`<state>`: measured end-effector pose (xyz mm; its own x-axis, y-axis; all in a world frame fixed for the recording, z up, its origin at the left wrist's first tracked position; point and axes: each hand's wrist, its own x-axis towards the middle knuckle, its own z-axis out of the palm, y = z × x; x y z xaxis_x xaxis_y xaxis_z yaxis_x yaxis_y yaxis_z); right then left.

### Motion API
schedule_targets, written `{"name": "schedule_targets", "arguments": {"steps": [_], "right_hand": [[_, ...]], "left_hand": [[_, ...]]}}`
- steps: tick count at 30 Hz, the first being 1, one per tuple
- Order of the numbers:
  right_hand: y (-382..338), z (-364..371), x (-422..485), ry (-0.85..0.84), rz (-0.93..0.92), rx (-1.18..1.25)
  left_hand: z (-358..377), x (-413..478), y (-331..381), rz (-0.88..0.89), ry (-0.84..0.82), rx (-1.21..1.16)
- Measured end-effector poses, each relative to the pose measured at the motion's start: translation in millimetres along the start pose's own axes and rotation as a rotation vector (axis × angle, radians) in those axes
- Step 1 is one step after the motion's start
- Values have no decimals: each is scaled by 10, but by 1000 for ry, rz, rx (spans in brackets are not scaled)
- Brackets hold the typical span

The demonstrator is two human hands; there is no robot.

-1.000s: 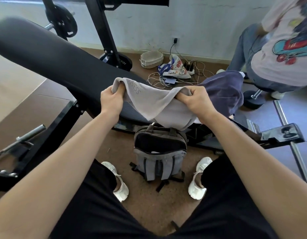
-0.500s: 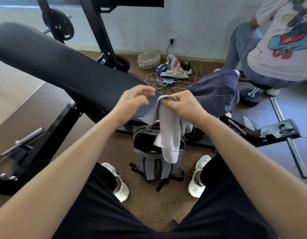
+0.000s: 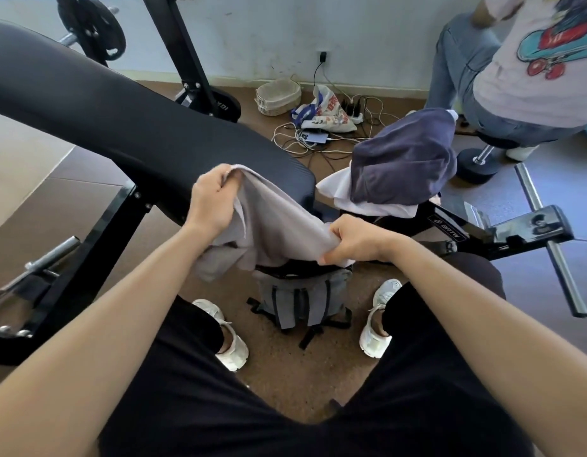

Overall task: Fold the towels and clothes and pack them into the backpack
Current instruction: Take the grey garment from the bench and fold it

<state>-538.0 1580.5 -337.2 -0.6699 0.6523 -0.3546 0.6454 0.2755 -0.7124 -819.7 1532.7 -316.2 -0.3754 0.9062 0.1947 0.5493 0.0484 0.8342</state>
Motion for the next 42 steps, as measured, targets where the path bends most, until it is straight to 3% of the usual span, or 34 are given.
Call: {"name": "schedule_targets", "arguments": {"steps": [3, 7, 11, 16, 21, 25, 28, 33, 36, 42], "right_hand": [[136, 154, 31, -27, -8, -3], [429, 268, 64, 10, 5, 116], [683, 395, 35, 246, 126, 284], [668, 347, -112, 638, 173, 703], [332, 91, -376, 716, 56, 969], [260, 58, -387, 627, 187, 1014], [403, 178, -253, 680, 325, 792], [645, 378, -229, 674, 530, 565], [676, 448, -189, 577, 603, 617], [510, 704, -123, 326, 588, 755]], "left_hand": [[-109, 87, -26, -121, 187, -164], [-233, 192, -86, -251, 309, -276], [-243, 166, -189, -291, 311, -238], [-164, -85, -322, -212, 387, -89], [-168, -194, -313, -234, 500, -159], [-92, -225, -377, -360, 284, -235], [13, -311, -518, -444, 120, -205], [118, -565, -733, -501, 12, -121], [261, -847, -936, -536, -120, 41], [668, -1247, -649, -547, -439, -211]]}}
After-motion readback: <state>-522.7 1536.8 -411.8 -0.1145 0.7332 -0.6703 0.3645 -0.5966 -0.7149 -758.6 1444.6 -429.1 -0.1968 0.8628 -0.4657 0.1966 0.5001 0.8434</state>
